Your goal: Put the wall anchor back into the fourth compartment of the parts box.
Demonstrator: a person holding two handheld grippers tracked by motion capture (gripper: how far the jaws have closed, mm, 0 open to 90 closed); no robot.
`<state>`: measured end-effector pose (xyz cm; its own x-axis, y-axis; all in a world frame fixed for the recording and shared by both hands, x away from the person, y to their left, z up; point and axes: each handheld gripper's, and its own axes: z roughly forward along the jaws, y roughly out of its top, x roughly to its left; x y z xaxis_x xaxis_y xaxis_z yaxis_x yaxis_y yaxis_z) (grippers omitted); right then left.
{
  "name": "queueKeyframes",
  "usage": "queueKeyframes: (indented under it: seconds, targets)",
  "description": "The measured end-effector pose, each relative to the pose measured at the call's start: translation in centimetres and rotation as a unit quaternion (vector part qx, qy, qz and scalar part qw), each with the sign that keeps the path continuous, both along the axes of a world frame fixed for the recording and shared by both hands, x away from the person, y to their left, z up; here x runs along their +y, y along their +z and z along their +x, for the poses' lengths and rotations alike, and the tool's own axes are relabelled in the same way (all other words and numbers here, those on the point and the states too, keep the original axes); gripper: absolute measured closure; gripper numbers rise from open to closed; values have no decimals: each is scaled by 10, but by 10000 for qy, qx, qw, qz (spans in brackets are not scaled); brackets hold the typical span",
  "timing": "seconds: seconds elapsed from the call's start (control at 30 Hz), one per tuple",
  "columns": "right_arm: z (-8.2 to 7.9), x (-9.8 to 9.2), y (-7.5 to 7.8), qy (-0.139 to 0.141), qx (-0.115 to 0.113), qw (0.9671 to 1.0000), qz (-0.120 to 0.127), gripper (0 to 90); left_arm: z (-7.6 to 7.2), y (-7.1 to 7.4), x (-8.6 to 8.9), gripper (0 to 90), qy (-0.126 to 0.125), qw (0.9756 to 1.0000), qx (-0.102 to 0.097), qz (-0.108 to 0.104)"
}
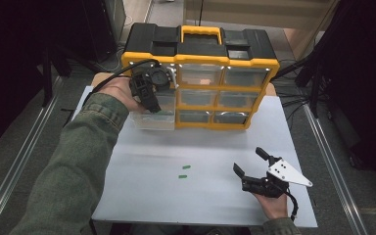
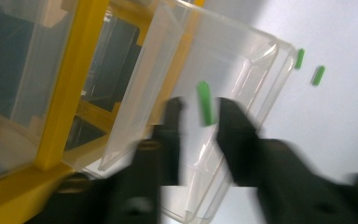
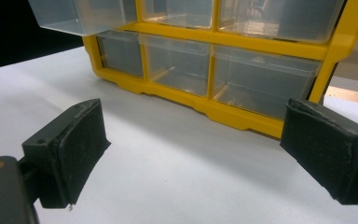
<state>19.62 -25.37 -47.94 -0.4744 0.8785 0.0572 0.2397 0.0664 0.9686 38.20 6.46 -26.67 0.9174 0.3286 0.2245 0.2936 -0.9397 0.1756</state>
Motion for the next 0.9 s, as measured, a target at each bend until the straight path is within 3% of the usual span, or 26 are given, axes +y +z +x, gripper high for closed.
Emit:
queueKeyframes:
  seconds: [0.03,0.07,0.1,0.2,0.37,0.4,0.53,0.9]
  targets:
    - [0,0,0,0,0,10000,0,72,0,0,0,538,0,10000,0,0]
    - [0,0,0,-2,10,10000,5,72,-2,2,1,538,3,10000,-26,-37]
    - [0,0,0,0,13,10000,4,72,-5,3,1,450,-33,9999,-65,-89]
    - [0,0,0,7,5,10000,-12,72,-15,8,3,398,-94,9998,-84,-159]
    - [0,0,0,-1,9,10000,-16,72,-34,9,-2,398,-175,9992,-66,-355]
    - [0,0,0,0,15,10000,-18,72,-44,6,-6,399,-202,9992,6,-333]
    - [0,1,0,1,25,10000,-18,72,-58,-7,-14,400,-260,9994,109,-198]
    - [0,1,-1,10,30,10000,-28,72,-74,-53,-26,402,-496,9983,281,-103]
